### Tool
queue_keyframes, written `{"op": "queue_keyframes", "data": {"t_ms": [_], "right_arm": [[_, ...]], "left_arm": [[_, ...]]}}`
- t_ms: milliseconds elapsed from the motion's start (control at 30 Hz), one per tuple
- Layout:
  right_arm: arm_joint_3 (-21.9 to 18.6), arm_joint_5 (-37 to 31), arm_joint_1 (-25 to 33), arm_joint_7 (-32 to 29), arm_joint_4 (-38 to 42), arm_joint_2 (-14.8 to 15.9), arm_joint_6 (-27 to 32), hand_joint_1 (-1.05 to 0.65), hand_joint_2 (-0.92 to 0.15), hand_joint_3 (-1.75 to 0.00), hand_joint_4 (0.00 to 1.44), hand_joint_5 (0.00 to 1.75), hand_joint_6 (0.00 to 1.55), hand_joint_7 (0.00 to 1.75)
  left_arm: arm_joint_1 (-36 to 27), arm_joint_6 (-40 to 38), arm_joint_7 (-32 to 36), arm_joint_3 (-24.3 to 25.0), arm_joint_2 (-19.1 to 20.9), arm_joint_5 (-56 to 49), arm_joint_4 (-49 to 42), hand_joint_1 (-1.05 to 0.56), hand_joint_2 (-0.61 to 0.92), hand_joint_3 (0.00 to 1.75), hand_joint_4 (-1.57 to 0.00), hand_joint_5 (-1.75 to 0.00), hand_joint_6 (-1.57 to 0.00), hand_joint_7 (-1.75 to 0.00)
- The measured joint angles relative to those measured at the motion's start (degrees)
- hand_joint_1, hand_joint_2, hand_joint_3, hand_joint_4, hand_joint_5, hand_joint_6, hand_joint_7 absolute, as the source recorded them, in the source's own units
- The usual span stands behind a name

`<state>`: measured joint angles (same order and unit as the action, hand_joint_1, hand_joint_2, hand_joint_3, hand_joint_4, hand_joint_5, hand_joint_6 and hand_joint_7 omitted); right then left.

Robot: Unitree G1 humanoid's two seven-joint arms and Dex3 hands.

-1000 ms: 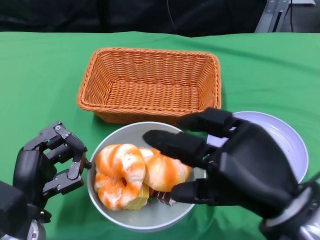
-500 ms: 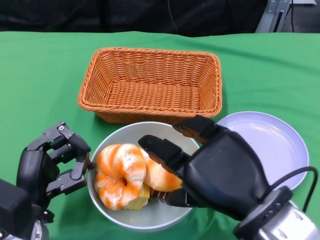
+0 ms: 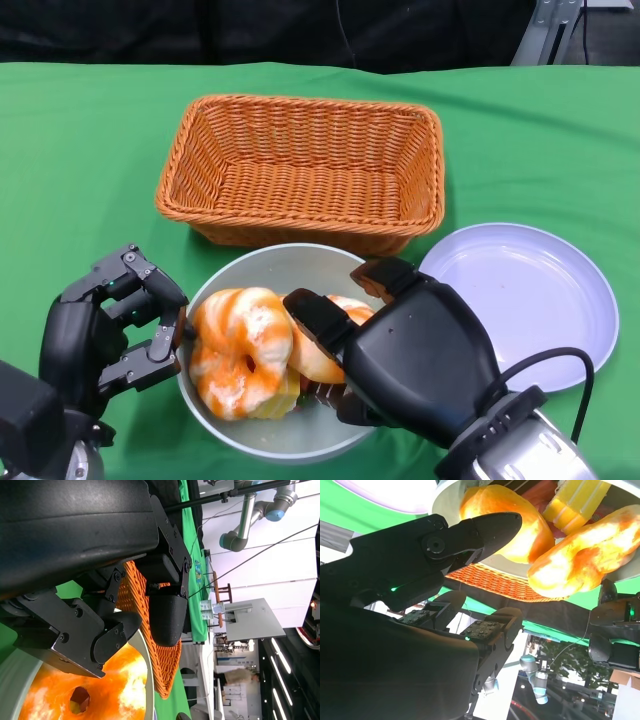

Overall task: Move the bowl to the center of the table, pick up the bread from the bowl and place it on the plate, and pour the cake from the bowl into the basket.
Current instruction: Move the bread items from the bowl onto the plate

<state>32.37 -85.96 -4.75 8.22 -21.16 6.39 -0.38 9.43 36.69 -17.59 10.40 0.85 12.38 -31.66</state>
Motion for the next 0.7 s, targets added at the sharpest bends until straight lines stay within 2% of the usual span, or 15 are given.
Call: {"op": "queue_keyframes", "data": {"t_ms": [233, 700], "right_arm": [[0.0, 0.1, -1.5, 0.0, 2.2, 0.2, 1.6, -0.93, -0.92, -0.16, 0.58, 0.16, 0.47, 0.01], [2.4, -1.5, -3.9, 2.2, 6.2, 0.1, 5.0, -0.92, -0.92, -0.15, 0.6, 0.15, 0.47, 0.01]], "left_arm": [[0.0, 0.7, 2.2, 0.0, 0.0, -1.6, 0.0, 0.01, 0.56, 1.08, -0.81, -1.59, -0.79, -1.47], [0.0, 0.7, 2.7, -0.1, 0.0, -1.3, -0.1, 0.01, 0.56, 1.07, -0.79, -1.61, -0.79, -1.45]]}}
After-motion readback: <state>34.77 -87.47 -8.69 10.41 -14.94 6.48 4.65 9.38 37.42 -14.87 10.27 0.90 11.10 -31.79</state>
